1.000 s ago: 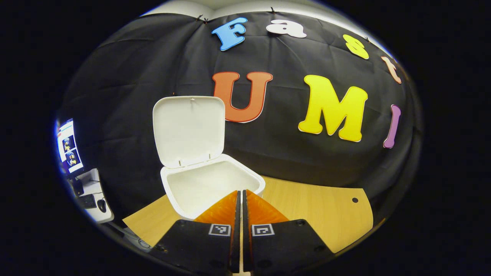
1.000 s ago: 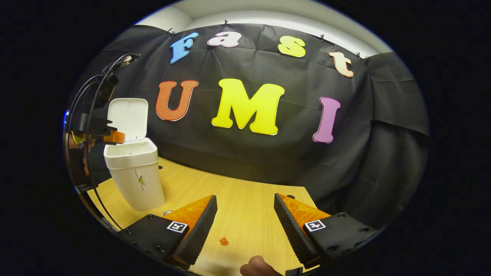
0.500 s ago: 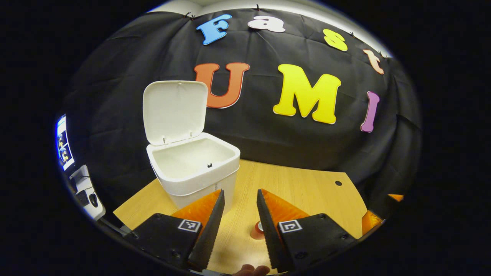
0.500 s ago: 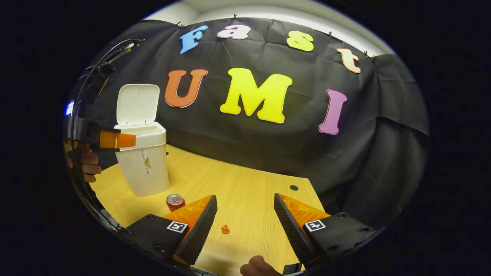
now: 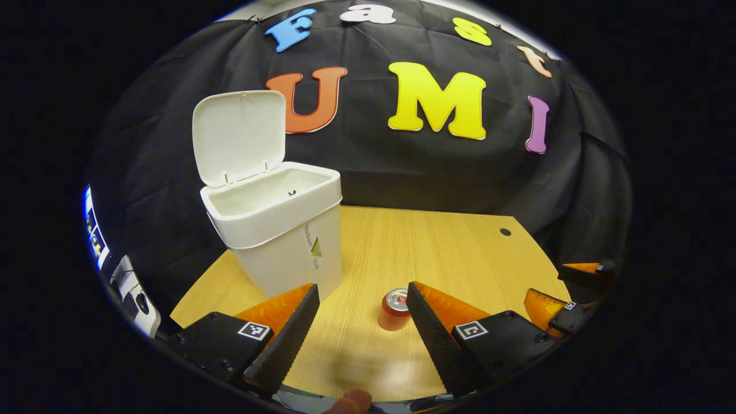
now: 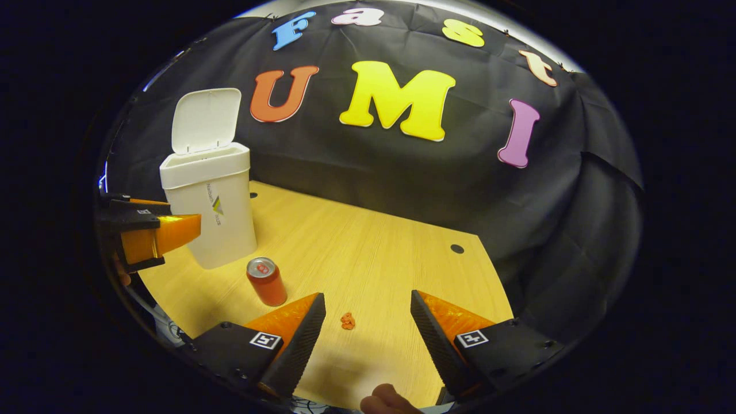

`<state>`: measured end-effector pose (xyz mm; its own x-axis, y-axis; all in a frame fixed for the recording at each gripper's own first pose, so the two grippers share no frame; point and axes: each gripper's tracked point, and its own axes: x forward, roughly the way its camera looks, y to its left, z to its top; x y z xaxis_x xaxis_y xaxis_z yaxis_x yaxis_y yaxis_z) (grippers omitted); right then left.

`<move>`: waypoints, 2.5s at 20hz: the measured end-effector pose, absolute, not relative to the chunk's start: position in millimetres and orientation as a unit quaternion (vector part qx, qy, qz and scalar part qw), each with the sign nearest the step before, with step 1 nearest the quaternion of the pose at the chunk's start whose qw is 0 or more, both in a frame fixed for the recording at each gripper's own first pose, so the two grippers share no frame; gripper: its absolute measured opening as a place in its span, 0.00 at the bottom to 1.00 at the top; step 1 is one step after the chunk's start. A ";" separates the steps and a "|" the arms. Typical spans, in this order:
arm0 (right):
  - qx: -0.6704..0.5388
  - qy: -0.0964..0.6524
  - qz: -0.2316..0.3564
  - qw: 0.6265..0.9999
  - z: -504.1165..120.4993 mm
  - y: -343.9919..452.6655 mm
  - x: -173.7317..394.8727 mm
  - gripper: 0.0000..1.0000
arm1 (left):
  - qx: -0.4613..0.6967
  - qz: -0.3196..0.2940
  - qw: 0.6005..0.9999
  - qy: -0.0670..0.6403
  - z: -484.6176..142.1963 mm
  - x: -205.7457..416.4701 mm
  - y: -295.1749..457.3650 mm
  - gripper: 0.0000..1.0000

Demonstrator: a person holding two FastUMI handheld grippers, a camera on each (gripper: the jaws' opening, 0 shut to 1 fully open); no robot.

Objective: Press the lid of the desktop garbage bin to open it, pick up the crumpled paper on the desktop and throw it into the bin, then pick up the pop can on the desktop and drop it into the bin, and finally close the garbage bin lid.

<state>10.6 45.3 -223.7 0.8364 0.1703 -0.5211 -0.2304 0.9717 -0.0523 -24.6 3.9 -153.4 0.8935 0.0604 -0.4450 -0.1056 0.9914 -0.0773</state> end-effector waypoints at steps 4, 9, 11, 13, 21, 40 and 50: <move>-0.061 0.323 0.110 0.938 -265.3 49.9 20.8 0.94 | -0.039 0.042 0.964 0.259 -183.1 -28.6 3.6 1.00; -0.057 0.419 0.120 0.898 -326.3 59.6 30.5 0.94 | -0.031 0.039 0.957 0.286 -204.8 -27.0 3.9 1.00; -0.053 0.456 0.113 0.881 -350.6 59.0 32.5 0.95 | -0.024 0.046 0.954 0.296 -212.2 -26.2 6.9 1.00; -0.043 0.474 0.111 0.873 -366.4 61.1 40.6 0.95 | -0.016 0.054 0.951 0.305 -218.9 -26.8 10.7 1.00; -0.049 0.509 0.102 0.853 -406.1 62.2 66.9 0.88 | -0.013 0.117 0.932 0.342 -241.6 -42.2 38.0 0.99; -0.066 0.515 0.146 0.842 -420.4 79.3 58.8 0.11 | -0.015 0.084 0.933 0.349 -243.0 -78.1 25.3 0.99; -0.062 0.437 0.137 0.887 -314.1 66.7 76.2 0.11 | -0.011 0.045 0.943 0.330 -236.4 -79.6 18.8 0.99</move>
